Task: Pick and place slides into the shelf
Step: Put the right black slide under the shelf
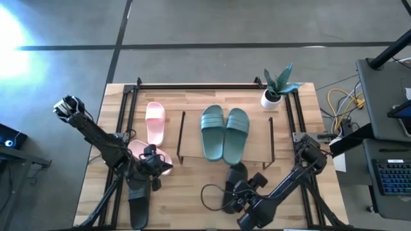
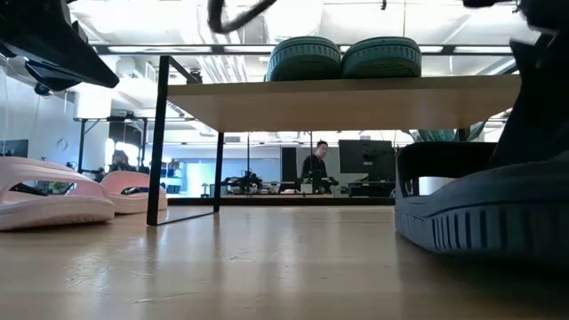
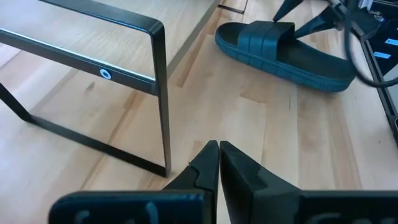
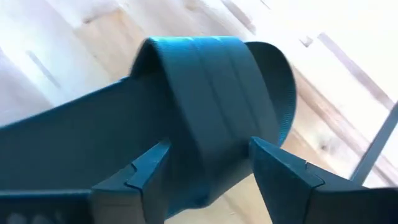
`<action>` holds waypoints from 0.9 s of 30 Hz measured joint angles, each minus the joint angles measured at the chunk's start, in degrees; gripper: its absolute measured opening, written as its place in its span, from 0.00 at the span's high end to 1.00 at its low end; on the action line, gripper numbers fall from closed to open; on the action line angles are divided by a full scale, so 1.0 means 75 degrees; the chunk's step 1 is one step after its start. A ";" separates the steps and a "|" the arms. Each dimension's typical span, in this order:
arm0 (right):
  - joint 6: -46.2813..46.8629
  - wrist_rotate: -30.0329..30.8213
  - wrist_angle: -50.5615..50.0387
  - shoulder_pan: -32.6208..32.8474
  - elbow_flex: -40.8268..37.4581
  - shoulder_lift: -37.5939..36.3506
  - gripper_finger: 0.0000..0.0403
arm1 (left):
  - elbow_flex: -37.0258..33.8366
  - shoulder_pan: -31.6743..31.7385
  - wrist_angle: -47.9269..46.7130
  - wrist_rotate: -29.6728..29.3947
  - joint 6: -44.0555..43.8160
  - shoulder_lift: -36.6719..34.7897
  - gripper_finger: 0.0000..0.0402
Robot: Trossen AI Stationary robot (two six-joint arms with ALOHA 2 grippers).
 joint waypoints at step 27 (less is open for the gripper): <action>0.0752 -0.1274 -0.2471 0.1005 0.1057 0.0133 0.97 | 0.0006 0.0306 -0.0038 0.0015 -0.0252 0.0003 1.00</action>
